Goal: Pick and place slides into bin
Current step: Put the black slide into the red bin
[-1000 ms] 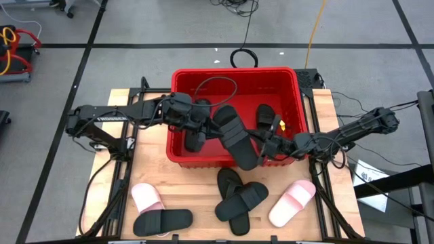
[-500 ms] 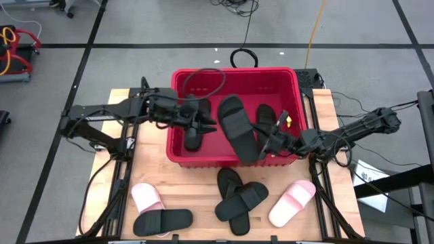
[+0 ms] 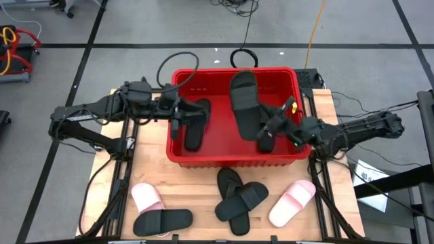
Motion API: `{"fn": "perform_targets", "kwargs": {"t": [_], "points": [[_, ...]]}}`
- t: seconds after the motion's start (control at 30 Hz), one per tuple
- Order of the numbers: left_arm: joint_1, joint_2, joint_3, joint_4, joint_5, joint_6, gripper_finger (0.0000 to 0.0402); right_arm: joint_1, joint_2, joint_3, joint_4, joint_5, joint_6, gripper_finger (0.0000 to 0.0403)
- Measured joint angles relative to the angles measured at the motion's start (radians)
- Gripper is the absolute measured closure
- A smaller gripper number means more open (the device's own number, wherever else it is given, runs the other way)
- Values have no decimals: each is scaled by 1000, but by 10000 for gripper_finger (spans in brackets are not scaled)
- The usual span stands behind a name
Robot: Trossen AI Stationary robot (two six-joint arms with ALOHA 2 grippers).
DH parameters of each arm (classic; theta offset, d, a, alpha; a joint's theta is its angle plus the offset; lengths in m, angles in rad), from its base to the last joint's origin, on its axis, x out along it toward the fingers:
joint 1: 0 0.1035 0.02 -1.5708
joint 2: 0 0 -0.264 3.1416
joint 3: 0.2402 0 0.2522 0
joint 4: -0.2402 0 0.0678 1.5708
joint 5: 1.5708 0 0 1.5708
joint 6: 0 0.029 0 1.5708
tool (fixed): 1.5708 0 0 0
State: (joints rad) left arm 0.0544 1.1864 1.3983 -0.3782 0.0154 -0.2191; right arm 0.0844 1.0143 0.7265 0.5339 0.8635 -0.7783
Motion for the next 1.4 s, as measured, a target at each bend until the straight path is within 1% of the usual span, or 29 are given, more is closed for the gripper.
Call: {"fn": "perform_targets", "kwargs": {"t": [0.1, 0.23, 0.37, 0.57, 0.7, 0.87, 1.0, 1.03, 1.2, 1.33, 1.4], "points": [[0, -1, 0, 8, -1, 26, 268, -80, 23, 0, -58, -26, 119, 399], [0, 0, 0, -1, -22, 45, 268, -152, 66, 0, -128, -63, 291, 399], [0, 7, 0, -4, -25, 62, 268, -207, 116, 0, -169, -52, 398, 399], [0, 6, 0, -16, -25, 63, 268, -248, 191, 0, -180, -61, 542, 399], [0, 7, 0, -29, -25, 61, 268, -267, 243, 0, -182, -49, 664, 399], [0, 7, 0, -48, -25, 60, 268, -268, 307, 0, -157, 26, 801, 399], [0, 7, 0, -46, -25, 64, 268, -268, 359, 0, -156, 32, 893, 399], [0, 7, 0, -46, -25, 64, 268, -268, 374, 0, -155, 36, 911, 399], [0, 7, 0, -46, -25, 64, 268, -269, 442, 0, -157, 133, 979, 399], [0, 7, 0, -46, -25, 64, 268, -269, 483, 0, -141, 141, 1022, 399], [0, 7, 0, -46, -25, 64, 268, -268, 502, 0, -139, 165, 1045, 399]]}}
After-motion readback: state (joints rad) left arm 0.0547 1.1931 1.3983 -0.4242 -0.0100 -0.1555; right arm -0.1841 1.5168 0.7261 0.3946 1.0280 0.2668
